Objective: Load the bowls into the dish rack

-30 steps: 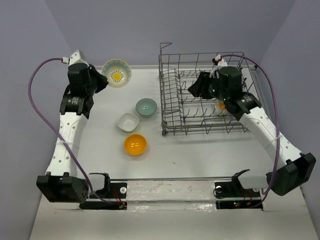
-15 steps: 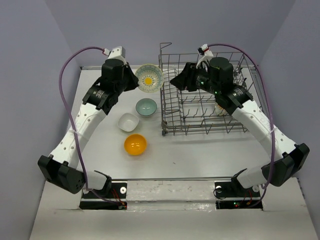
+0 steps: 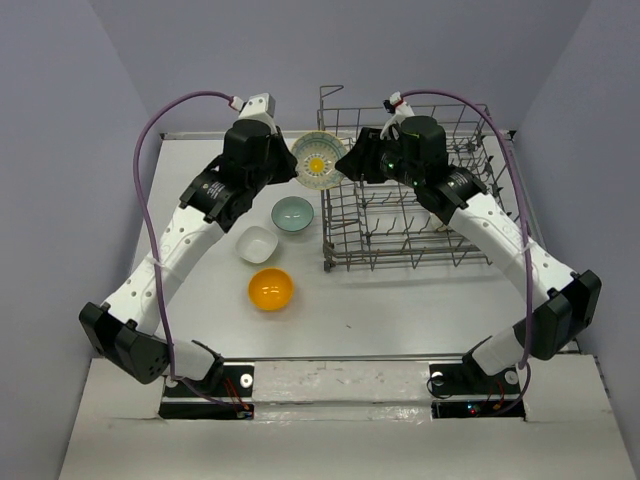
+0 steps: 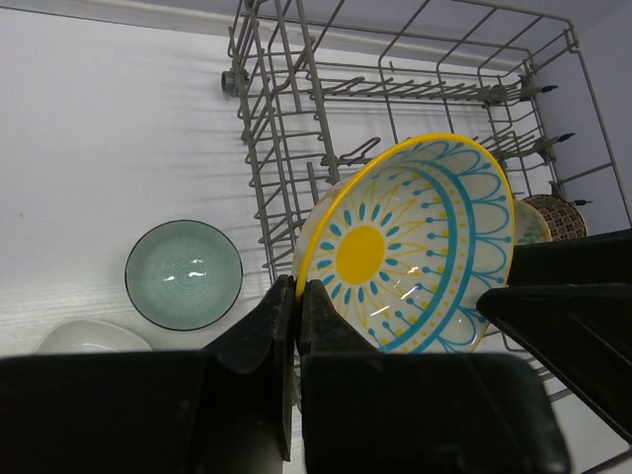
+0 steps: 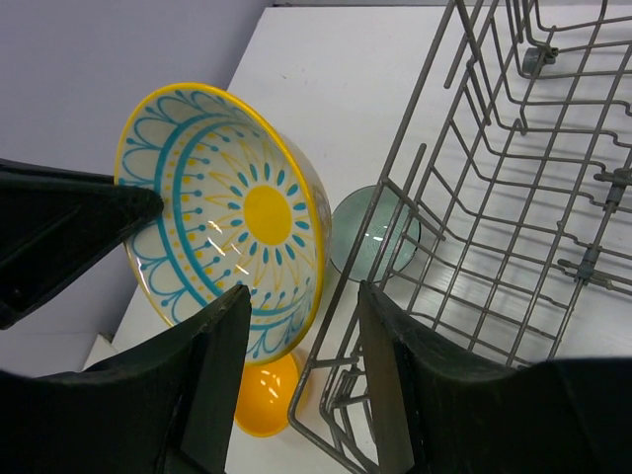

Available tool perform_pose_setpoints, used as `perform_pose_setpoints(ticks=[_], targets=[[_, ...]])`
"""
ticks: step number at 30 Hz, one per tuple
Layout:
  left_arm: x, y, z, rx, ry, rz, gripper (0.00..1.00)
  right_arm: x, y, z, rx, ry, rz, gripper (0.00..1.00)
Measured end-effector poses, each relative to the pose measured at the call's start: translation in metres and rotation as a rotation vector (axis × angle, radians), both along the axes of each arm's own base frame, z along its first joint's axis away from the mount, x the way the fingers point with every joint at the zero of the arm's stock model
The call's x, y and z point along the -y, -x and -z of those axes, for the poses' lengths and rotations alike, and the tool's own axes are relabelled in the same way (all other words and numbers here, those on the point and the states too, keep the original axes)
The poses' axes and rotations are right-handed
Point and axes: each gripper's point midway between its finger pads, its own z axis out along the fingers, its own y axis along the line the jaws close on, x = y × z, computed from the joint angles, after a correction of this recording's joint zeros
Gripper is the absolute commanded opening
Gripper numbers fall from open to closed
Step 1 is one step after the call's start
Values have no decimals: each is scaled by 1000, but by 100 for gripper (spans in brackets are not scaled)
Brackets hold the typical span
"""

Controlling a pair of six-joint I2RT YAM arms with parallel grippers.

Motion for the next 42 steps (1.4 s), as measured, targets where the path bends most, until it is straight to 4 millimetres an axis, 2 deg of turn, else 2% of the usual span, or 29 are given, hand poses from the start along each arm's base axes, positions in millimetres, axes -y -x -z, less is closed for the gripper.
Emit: perform_pose_setpoints(ticks=[5, 11, 13, 14, 22, 25, 30, 31, 32, 33, 37, 42], targets=[[6, 3, 1, -2, -2, 15, 0, -1, -6, 7, -10, 12, 14, 43], [14, 4, 6, -12, -9, 31, 0, -1, -12, 16, -20, 28, 32, 38], [16, 4, 8, -17, -12, 36, 0, 0, -14, 17, -21, 32, 38, 33], [17, 4, 8, -18, -13, 36, 0, 0, -15, 18, -21, 34, 43, 27], [19, 4, 6, -14, -14, 40, 0, 5, -20, 19, -14, 47, 78, 12], [21, 5, 5, -14, -16, 46, 2, 6, -22, 20, -14, 51, 93, 1], [21, 5, 5, -12, -23, 50, 30, 7, -23, 20, -9, 57, 106, 1], [21, 5, 4, -11, -17, 50, 41, 7, -23, 21, -6, 62, 108, 1], [22, 5, 1, -5, -16, 55, 46, 8, -23, 21, -5, 66, 110, 1], [24, 6, -2, 2, -9, 61, 55, 9, -24, 22, -4, 72, 115, 1], [30, 6, -21, 47, 21, 77, 68, 14, -26, 23, 5, 92, 140, 1], [33, 6, -33, 75, 34, 87, 70, 29, -27, 18, 28, 127, 195, 1]])
